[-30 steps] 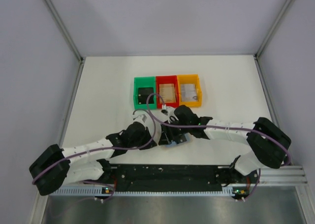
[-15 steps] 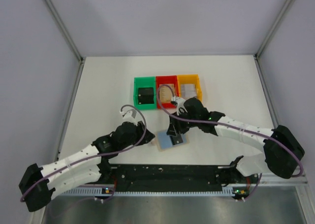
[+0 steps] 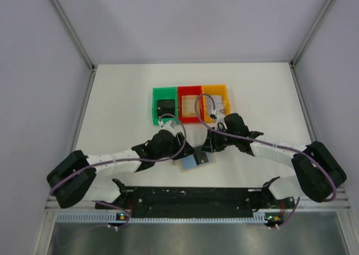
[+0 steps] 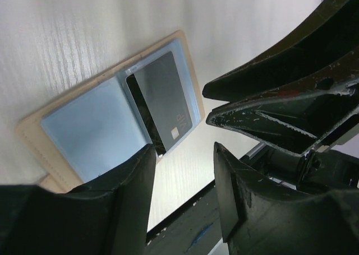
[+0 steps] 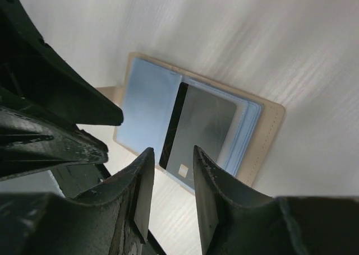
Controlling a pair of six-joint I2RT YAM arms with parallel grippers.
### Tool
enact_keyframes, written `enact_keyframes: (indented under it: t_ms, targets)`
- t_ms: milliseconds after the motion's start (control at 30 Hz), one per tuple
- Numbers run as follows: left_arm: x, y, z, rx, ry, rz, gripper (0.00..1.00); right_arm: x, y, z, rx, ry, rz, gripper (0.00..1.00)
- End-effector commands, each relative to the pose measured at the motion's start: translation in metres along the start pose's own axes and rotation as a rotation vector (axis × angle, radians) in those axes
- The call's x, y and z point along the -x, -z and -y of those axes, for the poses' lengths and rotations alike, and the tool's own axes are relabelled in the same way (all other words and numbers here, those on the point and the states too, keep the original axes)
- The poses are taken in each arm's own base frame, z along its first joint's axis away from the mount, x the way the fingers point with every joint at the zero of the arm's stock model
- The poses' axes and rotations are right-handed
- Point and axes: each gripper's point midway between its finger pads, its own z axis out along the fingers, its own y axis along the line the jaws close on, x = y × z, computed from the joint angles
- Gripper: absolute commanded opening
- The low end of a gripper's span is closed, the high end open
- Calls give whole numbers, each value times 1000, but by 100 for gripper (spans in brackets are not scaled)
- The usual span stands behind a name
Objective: Take the credit cards out of the card holder
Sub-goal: Remove the credit card from the card holder.
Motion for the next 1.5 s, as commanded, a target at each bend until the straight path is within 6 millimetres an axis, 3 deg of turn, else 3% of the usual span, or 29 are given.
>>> enact_keyframes:
  t_ms: [0, 400, 667, 967, 1300, 1467]
  targets:
    - [12, -18, 29, -109, 57, 42, 49, 13, -7, -9, 115, -15, 61, 33]
    - [-8, -46, -8, -57, 169, 13, 41, -16, -18, 19, 109, -160, 1, 32]
    - [-11, -43, -29, 6, 203, 36, 39, -29, -20, 32, 68, -211, -31, 30]
    - [-12, -50, -25, -2, 184, 16, 38, -31, -21, 36, 53, -218, -43, 30]
    - [-16, -59, -19, -43, 203, -4, 22, -33, -21, 35, 58, -222, -50, 30]
    - [-14, -59, -17, -67, 205, 10, 2, -33, -21, 35, 60, -223, -50, 30]
